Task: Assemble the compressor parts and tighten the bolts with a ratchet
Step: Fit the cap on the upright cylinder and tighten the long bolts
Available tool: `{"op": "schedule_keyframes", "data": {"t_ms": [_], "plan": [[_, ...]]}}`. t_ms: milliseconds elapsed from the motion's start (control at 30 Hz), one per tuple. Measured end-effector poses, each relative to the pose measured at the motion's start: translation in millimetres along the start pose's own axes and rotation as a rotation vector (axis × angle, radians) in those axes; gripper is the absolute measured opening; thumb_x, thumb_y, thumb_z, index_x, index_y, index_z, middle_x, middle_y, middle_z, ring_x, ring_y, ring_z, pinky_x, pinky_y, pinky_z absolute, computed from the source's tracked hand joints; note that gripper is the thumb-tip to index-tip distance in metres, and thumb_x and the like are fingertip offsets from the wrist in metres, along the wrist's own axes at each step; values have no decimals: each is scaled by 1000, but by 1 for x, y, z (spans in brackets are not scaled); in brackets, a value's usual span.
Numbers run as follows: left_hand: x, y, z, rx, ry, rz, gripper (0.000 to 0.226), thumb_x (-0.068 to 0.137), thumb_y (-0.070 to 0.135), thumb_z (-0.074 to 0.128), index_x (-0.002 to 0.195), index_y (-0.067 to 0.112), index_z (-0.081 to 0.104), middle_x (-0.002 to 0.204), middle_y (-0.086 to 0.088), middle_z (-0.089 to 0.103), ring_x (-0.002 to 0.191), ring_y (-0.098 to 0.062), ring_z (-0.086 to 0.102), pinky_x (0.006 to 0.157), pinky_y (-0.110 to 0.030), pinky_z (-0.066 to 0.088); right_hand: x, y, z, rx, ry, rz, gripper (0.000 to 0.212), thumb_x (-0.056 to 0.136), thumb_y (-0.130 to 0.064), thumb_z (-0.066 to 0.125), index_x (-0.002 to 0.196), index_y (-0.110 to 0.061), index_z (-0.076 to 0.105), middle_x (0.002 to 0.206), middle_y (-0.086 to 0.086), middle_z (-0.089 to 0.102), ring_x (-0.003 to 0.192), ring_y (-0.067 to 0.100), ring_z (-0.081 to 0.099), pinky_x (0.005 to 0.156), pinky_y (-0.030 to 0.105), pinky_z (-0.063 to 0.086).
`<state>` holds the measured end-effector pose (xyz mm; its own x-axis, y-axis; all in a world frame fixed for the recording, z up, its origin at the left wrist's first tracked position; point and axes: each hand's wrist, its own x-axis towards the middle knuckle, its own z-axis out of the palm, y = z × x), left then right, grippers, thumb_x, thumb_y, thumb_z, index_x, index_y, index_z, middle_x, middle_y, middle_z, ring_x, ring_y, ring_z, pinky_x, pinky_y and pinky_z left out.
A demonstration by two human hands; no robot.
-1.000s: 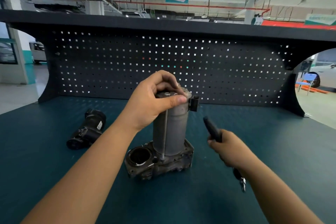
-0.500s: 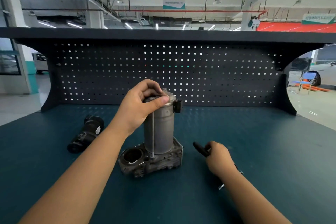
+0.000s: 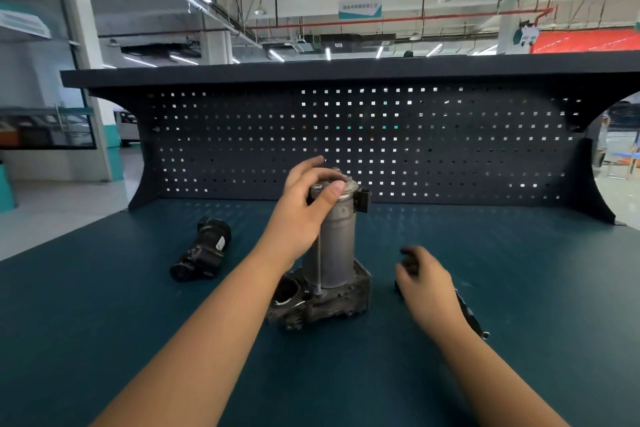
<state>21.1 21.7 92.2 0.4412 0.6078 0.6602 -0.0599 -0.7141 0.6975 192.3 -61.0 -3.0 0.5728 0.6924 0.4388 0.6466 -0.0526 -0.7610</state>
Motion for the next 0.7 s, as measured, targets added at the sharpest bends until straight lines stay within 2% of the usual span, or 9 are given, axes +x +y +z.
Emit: {"op": "schedule_keyframes", "data": {"t_ms": [67, 133, 267, 367, 467, 533, 600, 633, 700], "plan": [[1, 0, 7, 43, 39, 22, 16, 89, 36, 54, 100, 30, 63, 130, 15, 39, 107, 27, 34, 83, 7, 27, -11, -21, 5, 319, -15, -96, 45, 88, -25, 61, 130, -22, 46, 116, -10, 57, 110, 9, 54, 90, 28, 44], [2, 0, 13, 56, 59, 25, 16, 90, 35, 55, 101, 28, 64, 130, 13, 40, 107, 24, 35, 83, 7, 27, -22, -34, 14, 415, -123, -180, 64, 85, -31, 64, 140, -34, 33, 127, -22, 48, 117, -2, 47, 96, 23, 40], [2, -1, 11, 29, 57, 40, 19, 92, 32, 53, 104, 24, 64, 129, 13, 39, 106, 24, 36, 84, 5, 29, -33, -41, 33, 329, -253, -273, 83, 86, -30, 65, 144, -44, 7, 140, -26, 35, 132, -2, 34, 108, 26, 34], [-1, -3, 11, 1, 25, 46, 16, 93, 32, 49, 105, 29, 59, 136, 13, 30, 114, 23, 31, 92, 3, 27, -32, -41, 35, 274, -255, -265, 79, 87, -40, 59, 133, -57, -3, 129, -37, 34, 131, 2, 36, 110, 30, 31], [-7, -1, 11, -35, 14, 38, 27, 91, 42, 41, 116, 38, 49, 145, 14, 15, 125, 16, 23, 94, 3, 24, -31, -42, 40, 144, -228, -242, 84, 84, -53, 52, 128, -60, -19, 125, -12, 52, 123, 17, 45, 105, 46, 35], [-12, -5, 6, -88, 0, 18, 46, 85, 54, 32, 129, 42, 38, 147, 19, 14, 123, 21, 22, 91, 5, 23, -30, -42, 43, 50, -176, -249, 88, 81, -59, 51, 123, -62, -26, 104, -10, 54, 109, 18, 50, 99, 47, 39], [-15, -18, -4, -154, 17, -50, 52, 84, 59, 28, 134, 44, 32, 145, 18, 26, 128, 8, 29, 96, -5, 26, -29, -42, 45, -3, -132, -246, 89, 78, -64, 49, 123, -62, -29, 90, -11, 48, 97, 18, 49, 95, 46, 42], [-16, -28, -10, -151, 59, -83, 48, 88, 56, 30, 133, 42, 35, 142, 17, 34, 128, 2, 35, 98, -11, 29, -28, -41, 46, -4, -119, -239, 89, 76, -67, 47, 124, -62, -28, 90, -8, 50, 95, 18, 49, 93, 45, 43], [-15, -52, -25, 5, 219, -144, 31, 97, 37, 39, 127, 32, 45, 134, 10, 46, 122, -4, 44, 94, -14, 34, -27, -40, 47, 6, -105, -222, 88, 70, -74, 41, 127, -63, -26, 96, -3, 53, 96, 18, 49, 88, 41, 46]]}}
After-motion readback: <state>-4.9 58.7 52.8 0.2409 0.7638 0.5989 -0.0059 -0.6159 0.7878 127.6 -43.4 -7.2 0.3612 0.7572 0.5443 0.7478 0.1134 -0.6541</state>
